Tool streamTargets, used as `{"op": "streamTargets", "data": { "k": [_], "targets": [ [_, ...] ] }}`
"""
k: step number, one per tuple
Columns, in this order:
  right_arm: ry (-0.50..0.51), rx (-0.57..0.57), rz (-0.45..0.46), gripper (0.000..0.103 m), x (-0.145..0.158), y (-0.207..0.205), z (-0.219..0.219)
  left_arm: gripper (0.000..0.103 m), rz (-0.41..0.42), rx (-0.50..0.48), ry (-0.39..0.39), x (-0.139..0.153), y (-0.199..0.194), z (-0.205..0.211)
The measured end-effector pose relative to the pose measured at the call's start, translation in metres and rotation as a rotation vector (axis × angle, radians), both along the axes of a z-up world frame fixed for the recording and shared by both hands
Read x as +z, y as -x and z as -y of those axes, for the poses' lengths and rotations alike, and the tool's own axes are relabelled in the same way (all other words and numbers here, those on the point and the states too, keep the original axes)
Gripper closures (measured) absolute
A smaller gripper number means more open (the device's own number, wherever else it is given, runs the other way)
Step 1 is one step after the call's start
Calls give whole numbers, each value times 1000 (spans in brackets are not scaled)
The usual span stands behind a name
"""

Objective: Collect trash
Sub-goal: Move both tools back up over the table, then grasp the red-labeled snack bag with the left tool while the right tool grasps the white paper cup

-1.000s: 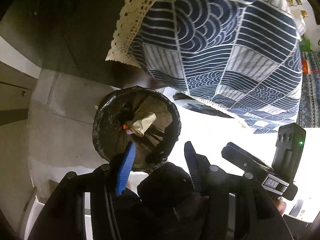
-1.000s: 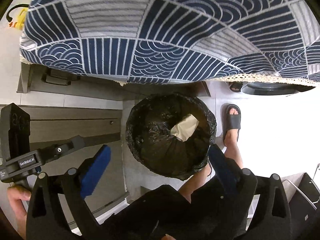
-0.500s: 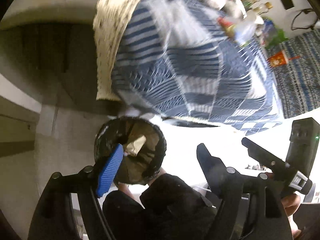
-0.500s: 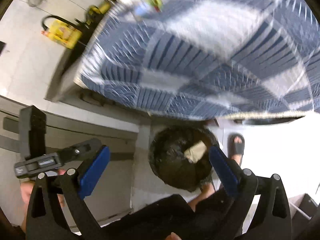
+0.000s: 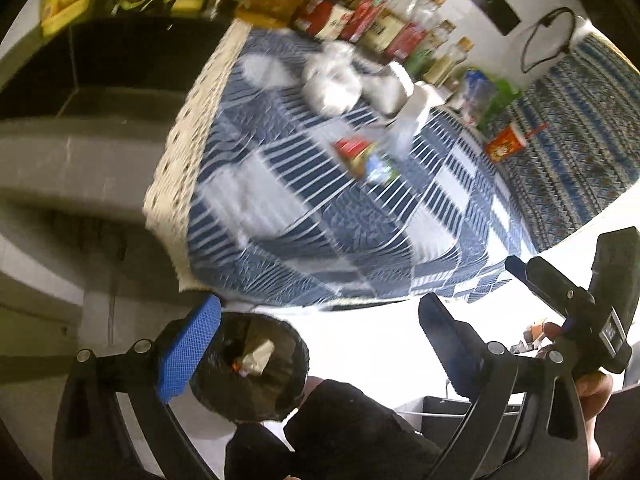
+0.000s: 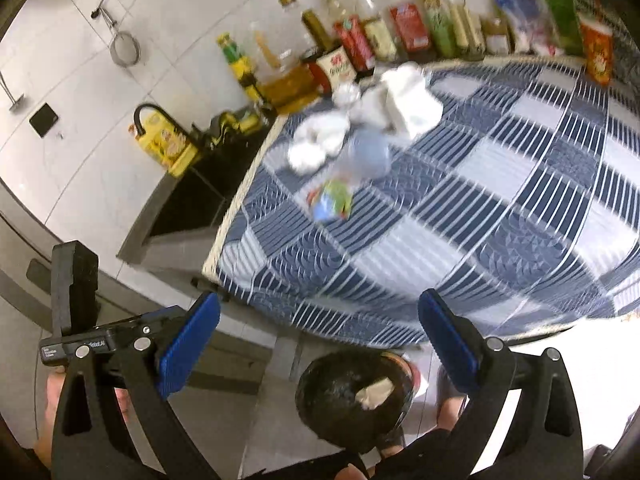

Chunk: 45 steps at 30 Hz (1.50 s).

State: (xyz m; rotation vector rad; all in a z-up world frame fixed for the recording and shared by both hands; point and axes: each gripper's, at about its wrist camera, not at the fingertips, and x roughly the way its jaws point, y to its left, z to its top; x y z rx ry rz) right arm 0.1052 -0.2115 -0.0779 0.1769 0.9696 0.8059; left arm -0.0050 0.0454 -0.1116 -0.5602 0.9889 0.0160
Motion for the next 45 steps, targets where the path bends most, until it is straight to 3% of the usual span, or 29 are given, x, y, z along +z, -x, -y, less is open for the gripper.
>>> {"op": "streamTargets", "data": {
  "k": [8,15,28,35,45],
  "targets": [
    [27,-25,151,5,33,-49,19,7,56,-9,-9,24,-35,14],
    [78,17,186,5,30,-105,17,7,13,28,-22,27,-77,22],
    [110,165,171,5,1,-203,-4,8,-104,109,-59,-7,-152,39],
    [112,238,142,5,-13,-243,-24,8,-178,149,-116,-26,-182,43],
    [126,324,147,5,-30,-272,-50,23,-255,186,-148,-46,-202,47]
  ]
}}
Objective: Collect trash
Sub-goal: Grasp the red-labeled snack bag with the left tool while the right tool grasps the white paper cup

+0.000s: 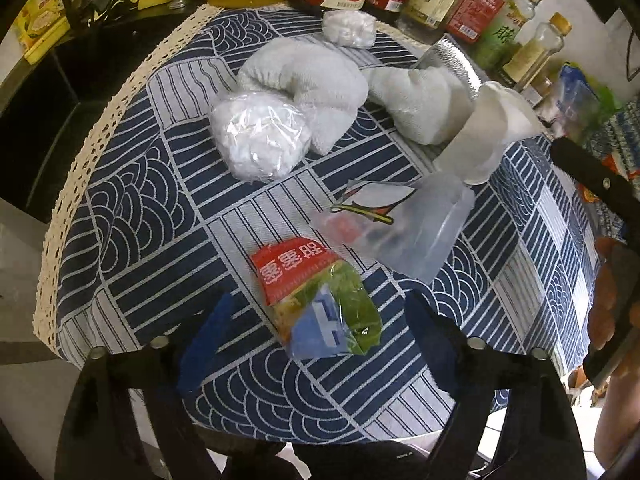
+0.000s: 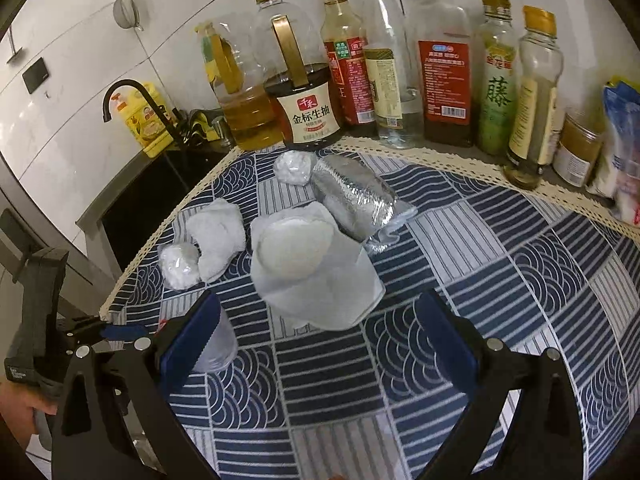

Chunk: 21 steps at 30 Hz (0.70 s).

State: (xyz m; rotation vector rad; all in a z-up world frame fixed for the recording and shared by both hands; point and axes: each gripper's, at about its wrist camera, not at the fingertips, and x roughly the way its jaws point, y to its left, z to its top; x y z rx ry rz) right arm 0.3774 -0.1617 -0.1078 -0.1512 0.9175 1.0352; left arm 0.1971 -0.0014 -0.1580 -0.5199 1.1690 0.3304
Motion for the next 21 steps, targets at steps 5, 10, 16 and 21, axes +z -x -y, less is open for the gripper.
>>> {"op": "streamTargets", "data": {
  "k": [5,10,16,21],
  "targets": [
    [12,33,20,5,-7,-5,-14,32,-6,3,-33,-1,-4,4],
    [33,46,29,5,-15,-12,-26,49,9,13,-41,1,-6,4],
    [58,55,39,15,-21,-15,-33,52,28,23,-27,1,-2,3],
    [76,68,20,35,-26,-15,-36,53,33,30,-25,3,0,4]
  ]
}}
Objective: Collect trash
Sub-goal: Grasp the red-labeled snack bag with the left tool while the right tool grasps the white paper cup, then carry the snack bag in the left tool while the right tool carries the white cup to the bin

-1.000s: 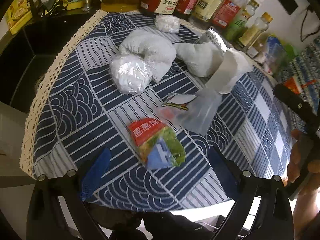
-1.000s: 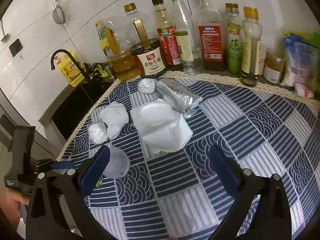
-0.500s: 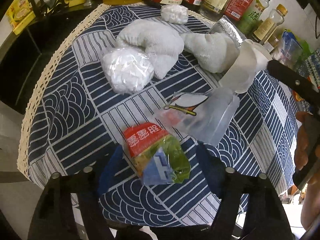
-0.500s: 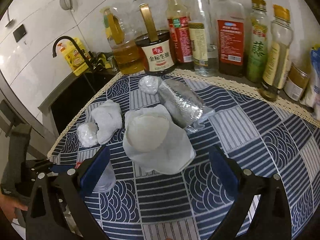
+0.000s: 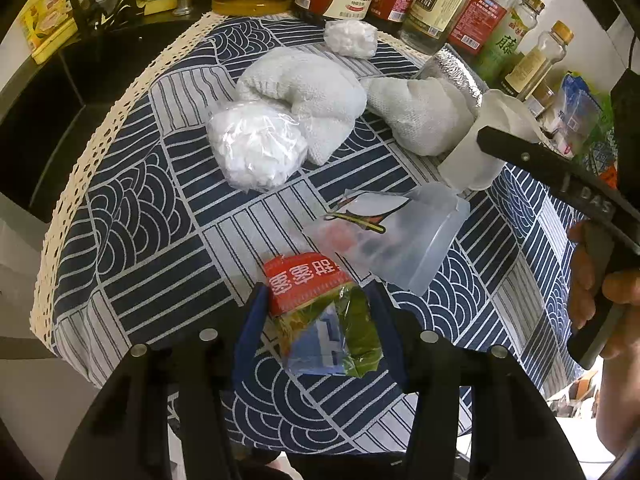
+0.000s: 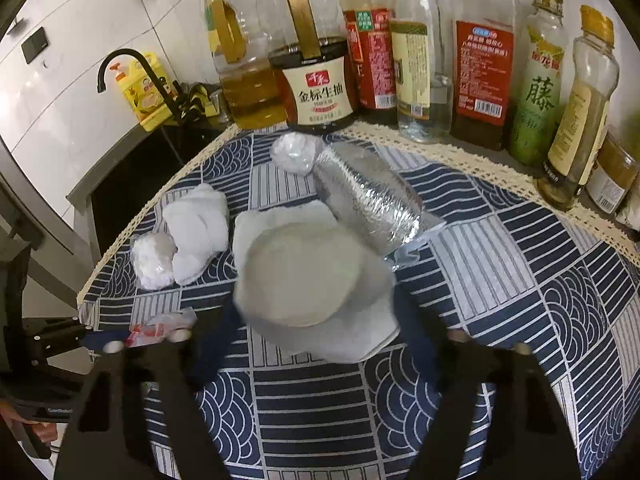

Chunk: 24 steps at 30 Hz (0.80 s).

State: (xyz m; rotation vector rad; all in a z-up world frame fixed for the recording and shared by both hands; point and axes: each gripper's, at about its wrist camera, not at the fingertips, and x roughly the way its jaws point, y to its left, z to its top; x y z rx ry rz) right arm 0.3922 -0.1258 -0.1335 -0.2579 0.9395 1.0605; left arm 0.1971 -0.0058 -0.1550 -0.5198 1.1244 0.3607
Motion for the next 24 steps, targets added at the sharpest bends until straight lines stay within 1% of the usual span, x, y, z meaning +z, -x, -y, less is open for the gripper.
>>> {"op": "streamTargets", "data": {
  "k": [4,6,8,16,24],
  "targets": [
    [-13,5,6,37,2,2,2,53,9,9,-5,4,4,1],
    [-18,4,0,44,4,2,4,53,13,13,-9,6,7,1],
    [-29,-3,-5,47,7,2,7,53,17,17,-10,8,10,1],
    [-51,-8,-16,48,12,9,19,53,25,25,-12,10,18,2],
    [-93,-24,-33,48,27,25,35,53,41,9,-12,14,25,6]
  ]
}}
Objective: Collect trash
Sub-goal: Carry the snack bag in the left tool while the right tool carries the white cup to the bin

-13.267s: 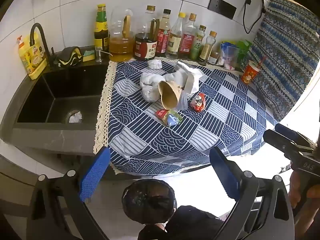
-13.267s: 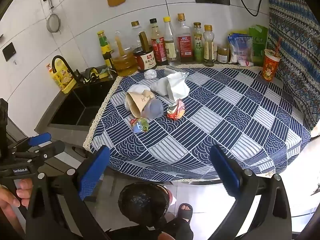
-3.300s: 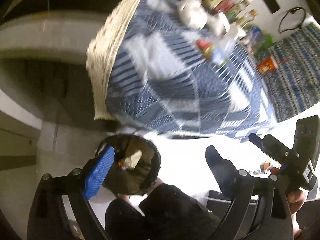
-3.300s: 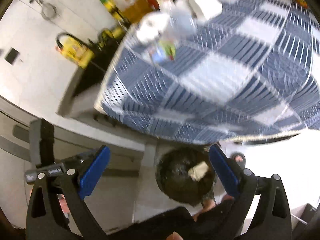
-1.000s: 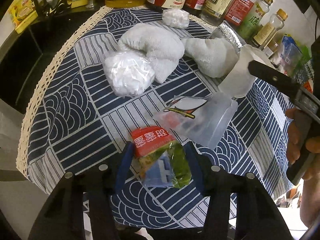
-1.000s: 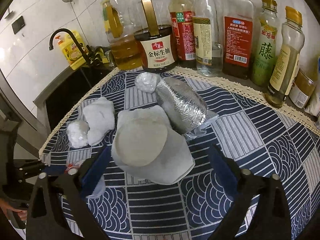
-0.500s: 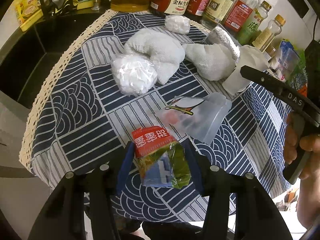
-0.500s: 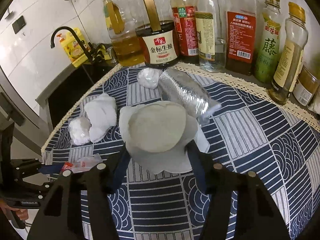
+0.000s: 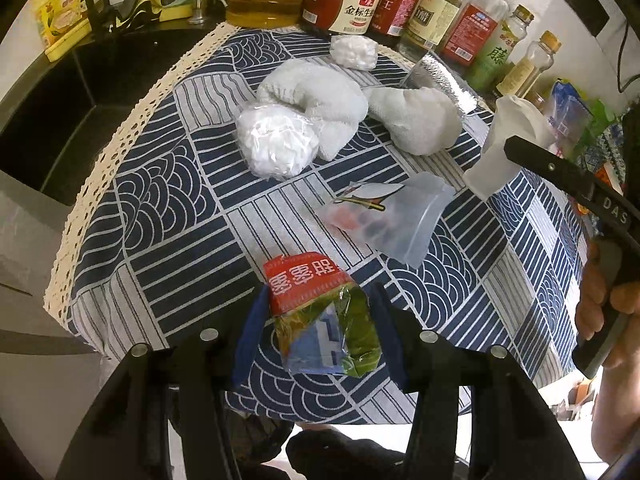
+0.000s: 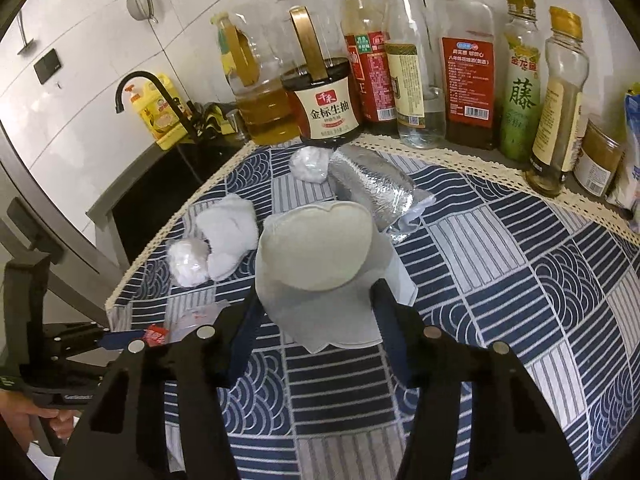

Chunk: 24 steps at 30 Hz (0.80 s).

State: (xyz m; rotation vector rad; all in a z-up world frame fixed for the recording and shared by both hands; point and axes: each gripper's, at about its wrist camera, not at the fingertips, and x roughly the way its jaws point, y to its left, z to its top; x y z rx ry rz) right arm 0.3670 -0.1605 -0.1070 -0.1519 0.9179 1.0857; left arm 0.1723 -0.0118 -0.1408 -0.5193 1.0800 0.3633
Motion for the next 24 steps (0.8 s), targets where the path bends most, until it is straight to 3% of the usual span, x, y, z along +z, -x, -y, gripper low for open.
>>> {"op": "streamTargets", "data": {
  "k": [12,24],
  "targets": [
    [-9,-55,17,48,21,39,23,53,67,-66,7,10,11,1],
    [12,-173,60,48,46,100,33,53,132,-195,31,23,37,-6]
  ]
}}
